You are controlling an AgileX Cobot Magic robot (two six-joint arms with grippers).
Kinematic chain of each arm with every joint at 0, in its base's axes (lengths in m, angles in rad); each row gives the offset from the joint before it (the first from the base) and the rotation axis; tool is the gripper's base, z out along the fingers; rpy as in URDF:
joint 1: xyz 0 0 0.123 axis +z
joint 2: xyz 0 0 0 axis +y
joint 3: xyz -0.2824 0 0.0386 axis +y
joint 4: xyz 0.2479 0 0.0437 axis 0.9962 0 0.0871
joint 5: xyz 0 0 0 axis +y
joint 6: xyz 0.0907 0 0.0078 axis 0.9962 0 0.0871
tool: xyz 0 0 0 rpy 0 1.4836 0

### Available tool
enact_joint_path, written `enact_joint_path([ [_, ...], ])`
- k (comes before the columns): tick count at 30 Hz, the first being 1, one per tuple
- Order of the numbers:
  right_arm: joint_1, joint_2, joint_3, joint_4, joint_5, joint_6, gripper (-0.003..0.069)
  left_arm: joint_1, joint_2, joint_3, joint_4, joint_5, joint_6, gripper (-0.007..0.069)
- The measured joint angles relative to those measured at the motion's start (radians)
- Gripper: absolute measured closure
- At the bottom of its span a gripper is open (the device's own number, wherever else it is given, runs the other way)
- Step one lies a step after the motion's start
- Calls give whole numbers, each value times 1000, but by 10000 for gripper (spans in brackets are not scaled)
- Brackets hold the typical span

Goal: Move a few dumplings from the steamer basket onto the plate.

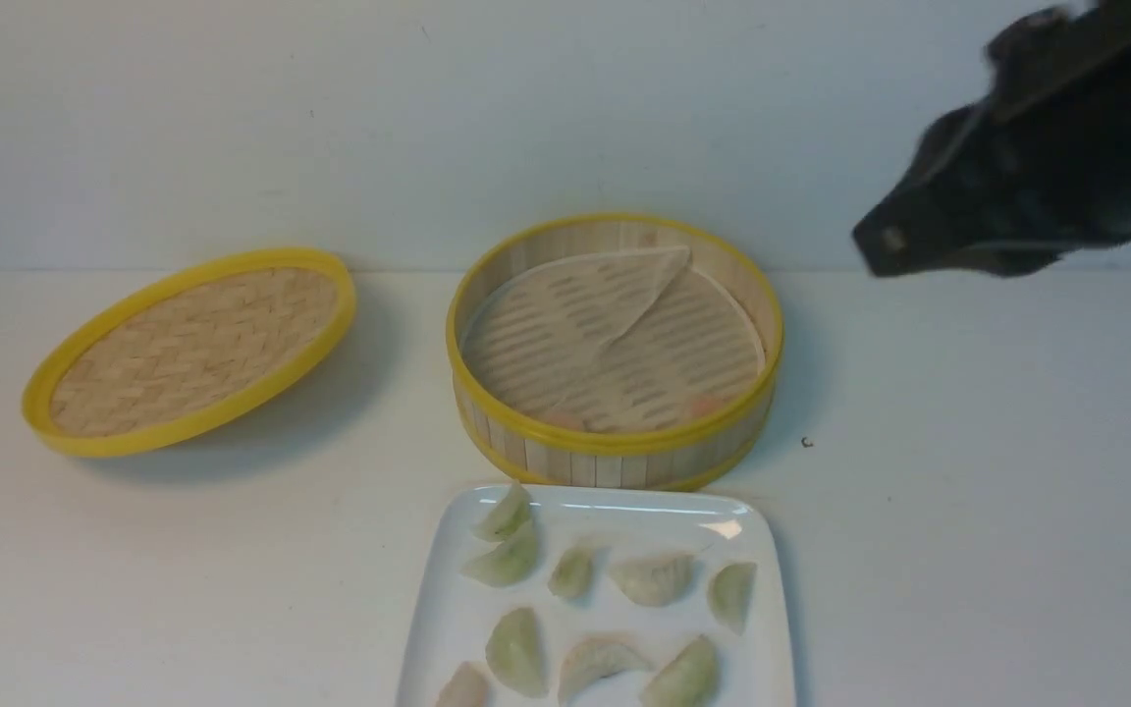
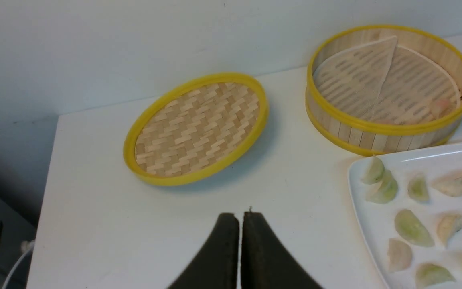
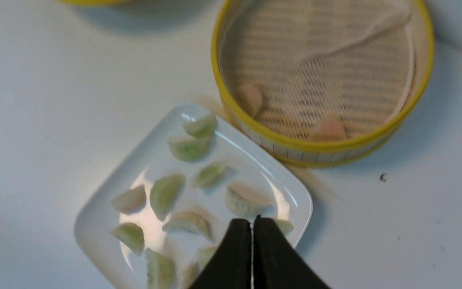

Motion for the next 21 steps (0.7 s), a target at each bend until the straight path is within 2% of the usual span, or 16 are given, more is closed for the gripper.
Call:
enact_joint_path([
  [6, 0, -365, 186, -27, -166, 0, 672, 0, 0, 5, -44, -137, 0, 631],
  [11, 0, -723, 477, -57, -366, 21, 672, 0, 0, 81, -94, -315, 0, 631],
  [15, 0, -997, 700, -95, -529, 91, 673, 0, 2, 189, -119, -497, 0, 631],
  [21, 0, -1219, 864, -182, -658, 183, 673, 0, 25, 308, -142, -694, 0, 631],
])
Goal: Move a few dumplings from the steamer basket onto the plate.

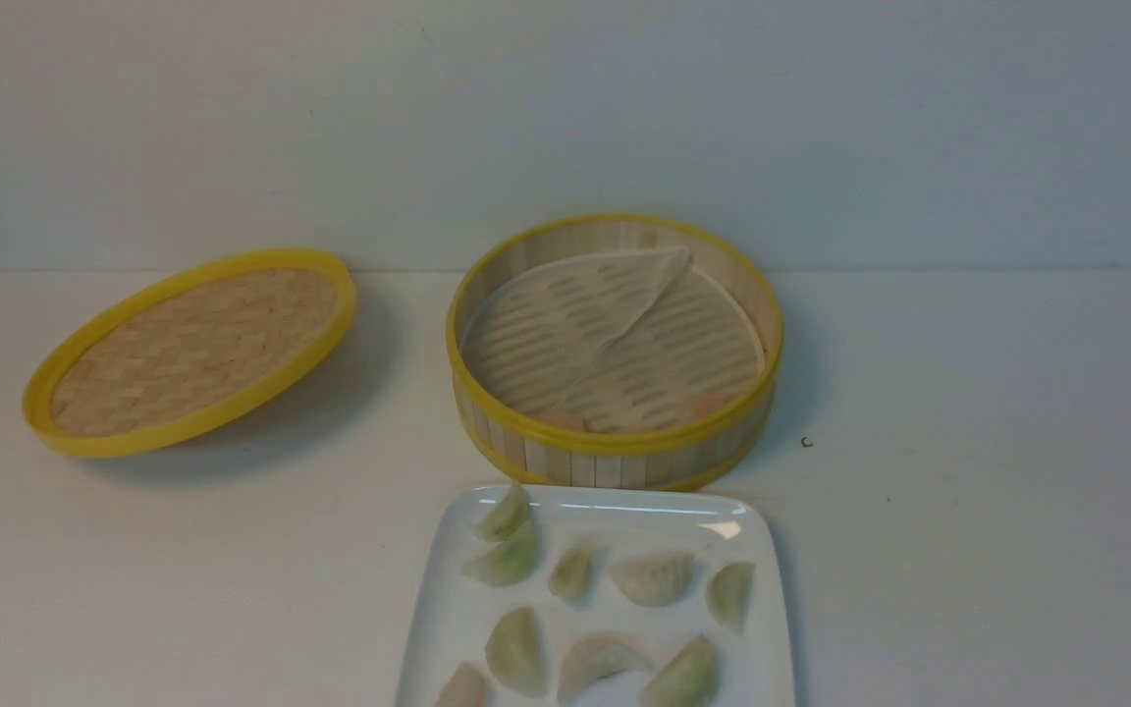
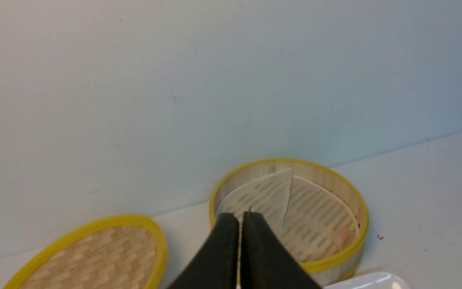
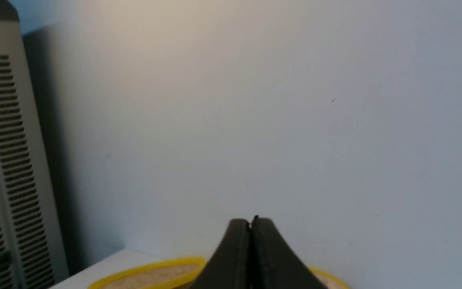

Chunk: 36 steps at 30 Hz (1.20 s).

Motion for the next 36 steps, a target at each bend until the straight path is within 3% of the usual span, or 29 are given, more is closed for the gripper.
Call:
enact_joint_path([
  [8, 0, -13, 54, -61, -33, 8, 673, 0, 60, 39, -48, -144, 0, 631],
  [36, 0, -13, 55, -71, -35, 10, 673, 0, 62, 39, -64, -147, 1, 631],
])
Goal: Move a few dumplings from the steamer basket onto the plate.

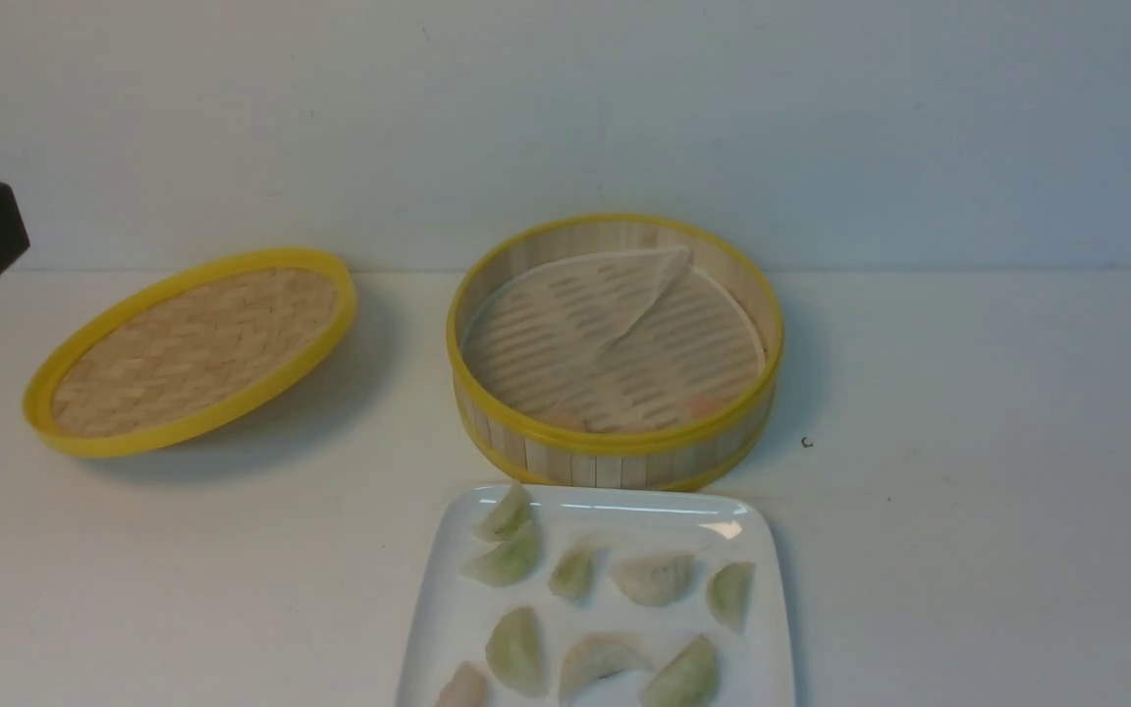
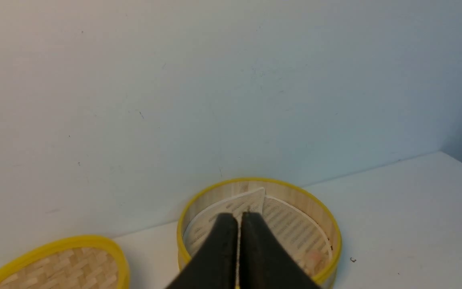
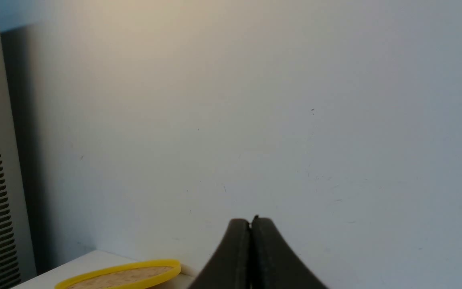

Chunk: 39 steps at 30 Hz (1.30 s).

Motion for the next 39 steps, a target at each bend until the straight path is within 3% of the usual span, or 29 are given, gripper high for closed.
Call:
enact_joint_path([
  [7, 0, 0, 0, -1, 0, 1, 673, 33, -57, 113, -33, -28, 75, 631],
  [12, 0, 0, 0, -1, 0, 1, 673, 187, -236, 374, -152, -56, 202, 631],
  [21, 0, 0, 0, -2, 0, 1, 673, 446, -555, 816, -202, -57, 245, 631],
  [39, 0, 0, 0, -2, 0, 1, 673, 485, -585, 837, -199, -54, 298, 631],
])
